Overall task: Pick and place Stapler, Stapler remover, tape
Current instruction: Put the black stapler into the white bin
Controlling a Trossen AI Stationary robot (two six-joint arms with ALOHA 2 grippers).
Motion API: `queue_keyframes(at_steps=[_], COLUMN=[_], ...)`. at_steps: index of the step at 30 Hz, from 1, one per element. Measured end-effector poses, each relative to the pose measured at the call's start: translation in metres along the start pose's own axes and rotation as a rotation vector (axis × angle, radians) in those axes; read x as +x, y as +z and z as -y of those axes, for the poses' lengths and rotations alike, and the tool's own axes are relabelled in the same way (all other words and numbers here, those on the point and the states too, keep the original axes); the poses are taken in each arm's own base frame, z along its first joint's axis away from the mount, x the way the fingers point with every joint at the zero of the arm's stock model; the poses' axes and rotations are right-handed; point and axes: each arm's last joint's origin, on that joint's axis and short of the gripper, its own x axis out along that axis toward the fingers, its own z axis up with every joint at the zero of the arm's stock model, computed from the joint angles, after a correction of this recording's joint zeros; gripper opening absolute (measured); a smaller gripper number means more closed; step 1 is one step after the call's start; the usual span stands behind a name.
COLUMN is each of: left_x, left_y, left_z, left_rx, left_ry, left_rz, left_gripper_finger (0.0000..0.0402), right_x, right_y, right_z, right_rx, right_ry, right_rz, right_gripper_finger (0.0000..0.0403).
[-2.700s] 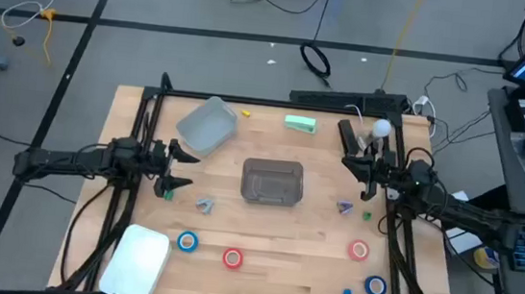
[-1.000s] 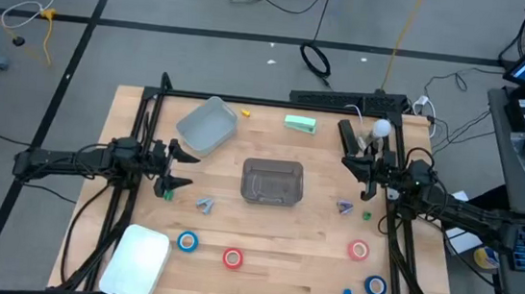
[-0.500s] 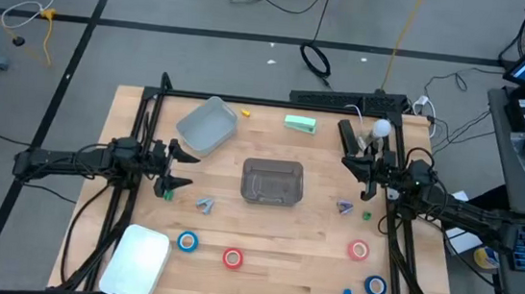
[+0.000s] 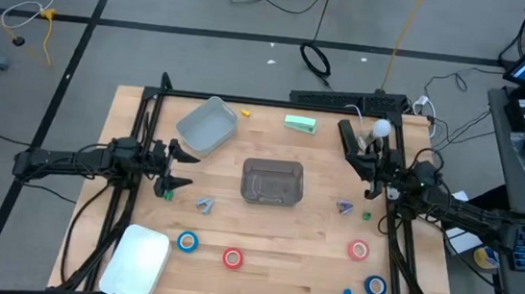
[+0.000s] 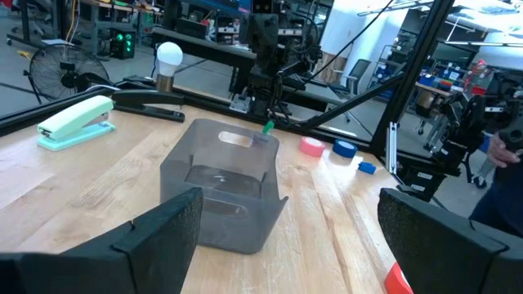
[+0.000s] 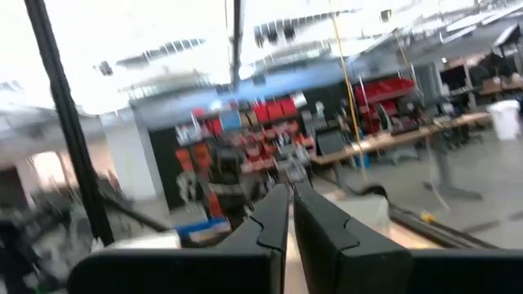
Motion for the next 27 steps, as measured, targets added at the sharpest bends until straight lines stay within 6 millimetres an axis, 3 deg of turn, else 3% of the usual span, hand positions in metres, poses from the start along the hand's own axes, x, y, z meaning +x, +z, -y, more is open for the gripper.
queue_keyframes(at_steps=[7, 18, 23, 27], left_x=[0.000, 0.000, 0.000, 0.000], left_y=[0.000, 0.000, 0.000, 0.000], left_z=[0.000, 0.000, 0.000, 0.000], left_rx=[0.000, 0.000, 0.000, 0.000], left_ry=[0.000, 0.000, 0.000, 0.000], left_rz=[0.000, 0.000, 0.000, 0.000], left_gripper_finger=[0.0365, 0.0365, 0.0365, 0.0365], right_x=[-0.001, -0.001, -0.002, -0.002], right_y=[0.012, 0.015, 0.018, 0.019], right_z=[-0.005, -0.005, -0.006, -0.006], right_rx=[0.167, 0.540, 0.530, 0.409], right_ry=[0.058, 0.073, 0.091, 0.088], right_rz=[0.123, 0.147, 0.175, 0.188], right_gripper_finger=[0.0016, 0.0016, 0.0016, 0.0016])
